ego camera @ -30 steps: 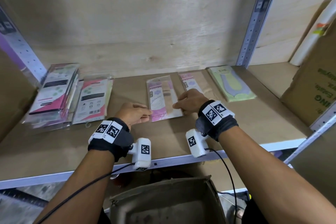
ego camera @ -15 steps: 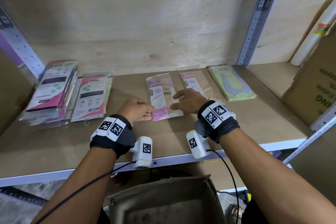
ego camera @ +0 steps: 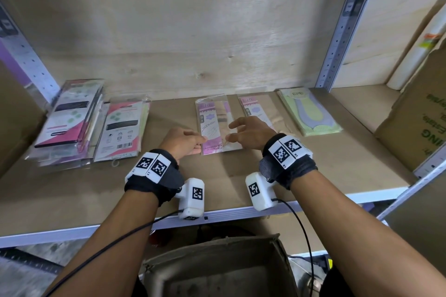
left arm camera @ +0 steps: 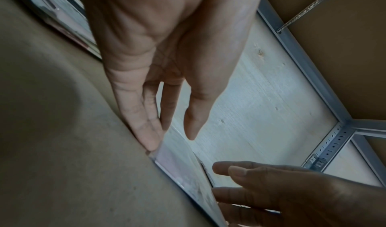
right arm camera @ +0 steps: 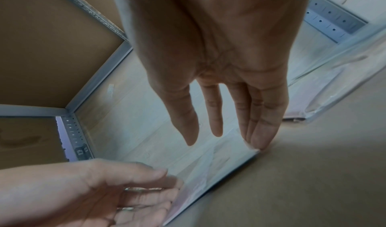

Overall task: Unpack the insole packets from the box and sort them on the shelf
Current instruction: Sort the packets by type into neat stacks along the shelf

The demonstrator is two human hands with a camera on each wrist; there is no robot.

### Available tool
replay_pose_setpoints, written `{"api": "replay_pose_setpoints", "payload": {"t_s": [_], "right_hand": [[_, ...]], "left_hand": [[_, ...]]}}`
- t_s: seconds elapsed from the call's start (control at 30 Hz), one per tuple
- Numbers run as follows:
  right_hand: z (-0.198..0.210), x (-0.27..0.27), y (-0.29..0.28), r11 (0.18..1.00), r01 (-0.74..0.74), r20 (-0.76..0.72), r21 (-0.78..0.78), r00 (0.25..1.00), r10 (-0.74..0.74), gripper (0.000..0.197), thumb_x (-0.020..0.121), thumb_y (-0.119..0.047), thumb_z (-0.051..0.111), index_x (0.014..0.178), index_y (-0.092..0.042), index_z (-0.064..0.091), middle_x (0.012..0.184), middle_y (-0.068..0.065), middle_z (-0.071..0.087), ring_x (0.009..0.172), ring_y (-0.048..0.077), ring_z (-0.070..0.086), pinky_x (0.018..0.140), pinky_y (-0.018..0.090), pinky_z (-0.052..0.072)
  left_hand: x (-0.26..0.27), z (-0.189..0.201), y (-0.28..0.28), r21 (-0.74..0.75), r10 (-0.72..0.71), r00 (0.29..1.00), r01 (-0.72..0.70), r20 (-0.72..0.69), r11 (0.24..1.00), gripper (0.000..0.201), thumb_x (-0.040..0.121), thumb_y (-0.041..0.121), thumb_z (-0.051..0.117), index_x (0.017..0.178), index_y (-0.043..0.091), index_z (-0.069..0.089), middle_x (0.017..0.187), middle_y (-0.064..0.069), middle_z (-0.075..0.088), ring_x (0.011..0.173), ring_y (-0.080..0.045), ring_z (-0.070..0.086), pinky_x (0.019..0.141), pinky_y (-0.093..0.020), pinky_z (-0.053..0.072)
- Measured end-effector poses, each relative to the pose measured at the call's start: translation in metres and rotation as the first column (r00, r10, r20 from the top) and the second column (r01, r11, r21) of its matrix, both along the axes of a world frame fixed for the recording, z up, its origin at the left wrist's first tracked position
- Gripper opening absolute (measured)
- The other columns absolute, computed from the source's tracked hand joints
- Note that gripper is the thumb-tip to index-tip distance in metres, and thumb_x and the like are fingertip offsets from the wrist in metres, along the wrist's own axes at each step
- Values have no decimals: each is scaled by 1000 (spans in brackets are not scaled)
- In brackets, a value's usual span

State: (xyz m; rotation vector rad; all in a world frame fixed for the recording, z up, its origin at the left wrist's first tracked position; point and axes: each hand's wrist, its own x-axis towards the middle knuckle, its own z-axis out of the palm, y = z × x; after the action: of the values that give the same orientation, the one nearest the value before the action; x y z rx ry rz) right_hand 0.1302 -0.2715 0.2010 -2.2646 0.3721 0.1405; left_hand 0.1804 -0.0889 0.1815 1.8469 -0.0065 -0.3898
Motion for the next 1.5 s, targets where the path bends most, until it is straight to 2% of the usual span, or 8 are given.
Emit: {"api": "replay_pose_setpoints", "payload": {"t_s": [0.63, 0.73, 0.87, 1.03, 1.23, 1.33, 1.43, 1.5], "right_hand": [[-2, 2, -6, 1000, -2, 15, -10, 1000, 2, 45, 84, -33, 74, 125, -22, 63, 138, 5, 54, 127, 22, 51, 107, 35, 41], [-2, 1, -4, 1000, 3, 84, -27, 996, -1, 39, 83, -32, 73, 121, -23, 65, 131, 3, 58, 122, 18, 54, 97, 29, 41], [3, -2, 4, 999, 30, 188, -21, 982, -25, 27, 87, -27, 71, 112, -21, 70, 115, 0, 66, 111, 17, 61, 101, 35, 47], [17, 2, 39, 973, -40, 183, 228, 983, -3, 17, 92, -4, 63, 108, 2, 67, 91, 16, 67, 77, 27, 63, 67, 34, 56], [24, 45, 108, 950, -149, 110, 276, 986, 123, 8, 94, -2, 57, 101, -3, 61, 78, 12, 62, 60, 22, 58, 48, 25, 50], [17, 73, 148, 950, -159, 18, 267, 987, 160, 3, 95, -7, 59, 96, -6, 57, 76, 12, 60, 56, 22, 58, 50, 29, 53], [6, 101, 186, 952, -138, -57, 274, 986, 159, 24, 89, -24, 72, 89, -4, 58, 75, 14, 63, 59, 27, 60, 63, 41, 59], [0, 115, 204, 972, -189, -107, 137, 973, 204, 46, 80, -41, 79, 97, -1, 63, 86, 18, 72, 74, 33, 69, 81, 49, 60]], "left_hand": [[5, -1, 0, 4, -18, 1000, 18, -2, 1000, 15, 89, 5, 72, 103, 2, 68, 112, -15, 72, 96, -21, 70, 87, -29, 58], [9, 2, 12, -11, 26, 999, -26, 24, 1000, 14, 86, 7, 75, 98, 8, 68, 109, -13, 72, 101, -23, 71, 93, -34, 58], [19, 8, 44, -5, 97, 992, -97, 86, 995, 17, 85, 14, 76, 101, 13, 71, 101, -6, 74, 93, -17, 72, 95, -33, 57], [29, 23, 95, 14, 218, 960, -224, 175, 974, 6, 88, 15, 70, 87, 21, 71, 96, -5, 74, 79, -16, 70, 81, -28, 59], [33, 36, 157, -16, 388, 886, -397, 253, 918, 10, 87, 21, 69, 77, 19, 69, 86, -8, 75, 67, -17, 66, 77, -33, 59], [33, 38, 182, -4, 417, 861, -435, 291, 901, 16, 90, 21, 67, 77, 13, 71, 79, -8, 73, 65, -16, 64, 72, -30, 57], [32, 40, 201, 14, 427, 844, -456, 325, 890, 22, 91, 24, 67, 71, 14, 69, 75, -6, 73, 65, -17, 63, 66, -26, 56], [33, 39, 210, 35, 409, 851, -444, 329, 896, 21, 91, 25, 67, 71, 17, 68, 80, -7, 75, 67, -18, 65, 71, -29, 59]]}}
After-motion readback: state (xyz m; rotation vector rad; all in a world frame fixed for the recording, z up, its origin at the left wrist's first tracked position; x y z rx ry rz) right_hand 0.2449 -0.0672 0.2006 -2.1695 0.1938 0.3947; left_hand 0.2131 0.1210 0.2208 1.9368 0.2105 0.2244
